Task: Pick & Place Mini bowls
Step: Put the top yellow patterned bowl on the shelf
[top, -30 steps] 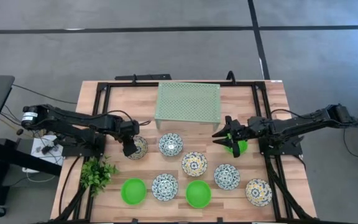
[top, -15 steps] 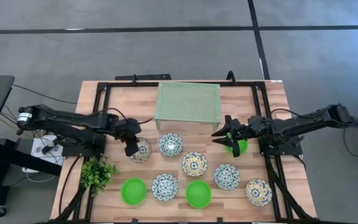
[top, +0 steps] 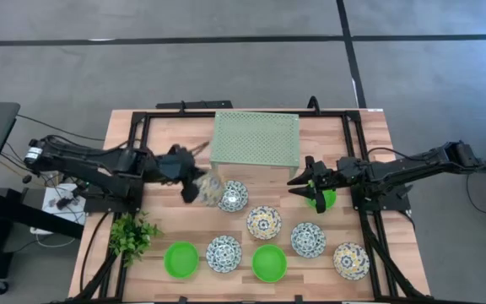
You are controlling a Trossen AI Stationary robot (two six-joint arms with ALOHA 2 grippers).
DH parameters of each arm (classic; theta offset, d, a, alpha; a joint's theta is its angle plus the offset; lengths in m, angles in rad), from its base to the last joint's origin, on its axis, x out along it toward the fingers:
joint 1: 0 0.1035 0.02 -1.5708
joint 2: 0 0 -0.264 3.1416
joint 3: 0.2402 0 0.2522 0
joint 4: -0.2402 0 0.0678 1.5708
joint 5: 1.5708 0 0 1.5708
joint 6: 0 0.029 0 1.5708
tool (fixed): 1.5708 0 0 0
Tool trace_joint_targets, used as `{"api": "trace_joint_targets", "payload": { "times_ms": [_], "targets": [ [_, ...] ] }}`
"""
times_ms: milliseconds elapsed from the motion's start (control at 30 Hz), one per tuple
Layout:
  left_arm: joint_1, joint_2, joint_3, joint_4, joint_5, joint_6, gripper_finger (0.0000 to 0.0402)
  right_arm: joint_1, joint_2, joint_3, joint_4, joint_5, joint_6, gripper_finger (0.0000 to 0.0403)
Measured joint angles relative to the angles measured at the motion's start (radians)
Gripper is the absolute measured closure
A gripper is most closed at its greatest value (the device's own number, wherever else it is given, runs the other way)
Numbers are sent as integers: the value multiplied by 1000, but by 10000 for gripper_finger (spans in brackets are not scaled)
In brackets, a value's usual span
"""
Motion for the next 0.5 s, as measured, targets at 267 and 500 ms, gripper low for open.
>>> {"api": "trace_joint_targets", "payload": {
  "times_ms": [267, 500],
  "targets": [
    [173, 132, 96, 81, 49, -16, 382, -42, 0, 0, 71, 0, 0, 281],
    [392, 253, 162, 88, 107, 10, 381, -75, 0, 0, 111, 0, 0, 281]
  ]
}}
